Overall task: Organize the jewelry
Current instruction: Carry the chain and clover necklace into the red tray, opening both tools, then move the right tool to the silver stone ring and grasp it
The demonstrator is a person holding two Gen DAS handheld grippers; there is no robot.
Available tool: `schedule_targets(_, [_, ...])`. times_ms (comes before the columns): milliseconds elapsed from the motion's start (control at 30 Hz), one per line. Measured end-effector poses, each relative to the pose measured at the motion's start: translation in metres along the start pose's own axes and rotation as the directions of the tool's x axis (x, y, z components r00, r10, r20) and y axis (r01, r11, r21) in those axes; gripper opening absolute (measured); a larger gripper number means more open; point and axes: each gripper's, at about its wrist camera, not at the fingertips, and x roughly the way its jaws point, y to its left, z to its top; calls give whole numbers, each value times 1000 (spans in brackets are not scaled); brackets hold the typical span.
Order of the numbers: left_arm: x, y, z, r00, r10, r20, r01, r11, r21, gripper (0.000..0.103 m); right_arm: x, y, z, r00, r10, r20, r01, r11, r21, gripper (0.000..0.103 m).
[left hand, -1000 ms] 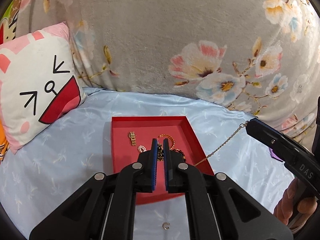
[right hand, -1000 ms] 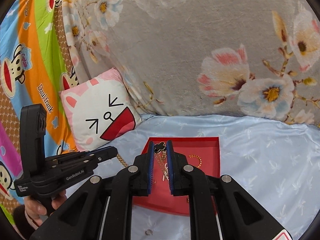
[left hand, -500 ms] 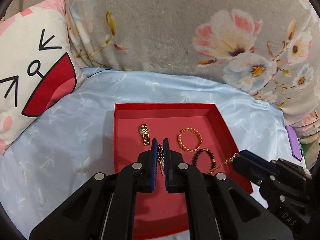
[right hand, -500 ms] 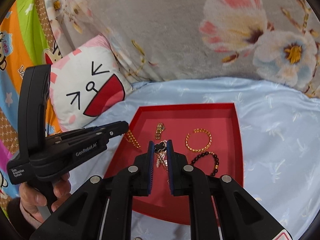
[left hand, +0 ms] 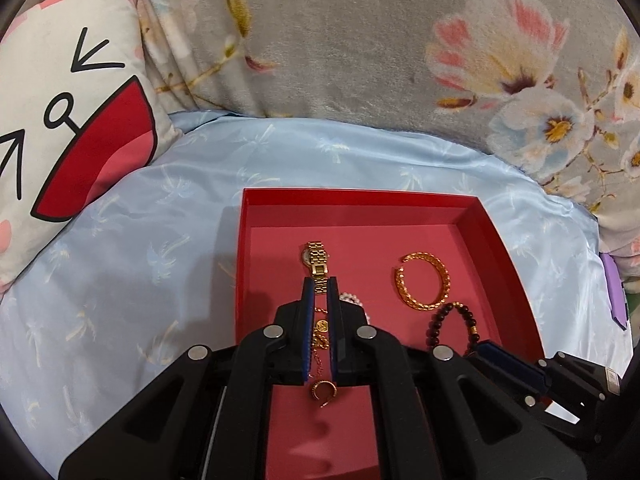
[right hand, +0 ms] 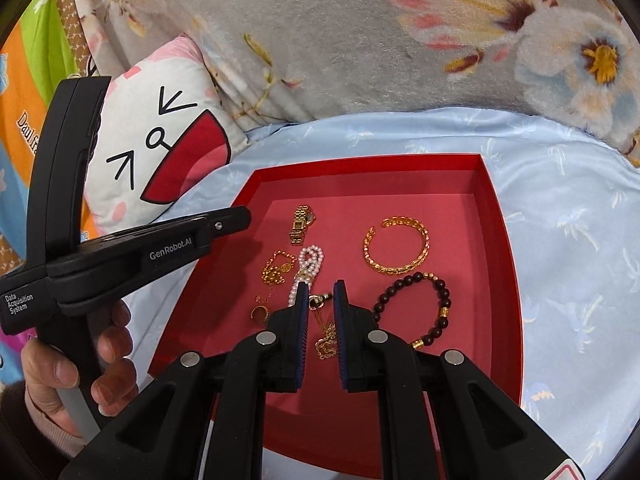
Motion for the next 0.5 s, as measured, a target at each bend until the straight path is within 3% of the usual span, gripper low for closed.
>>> schedule_targets(133, [-8, 8, 0, 1000, 4, 12, -3, 999, -37, 23, -9, 0, 0, 1000, -5, 26, 4, 1000, 6, 25])
schedule_targets(300, [-43, 14, -8, 998, 2, 64, 1, 999, -51, 31, -46, 5, -9, 997, -2, 83, 1, 1000, 2, 33])
schedule_targets(500, [-96, 19, -38, 994, -31, 105, 40, 996, -80, 42, -105, 20, -48, 992, -2, 126, 4, 1000, -12, 40])
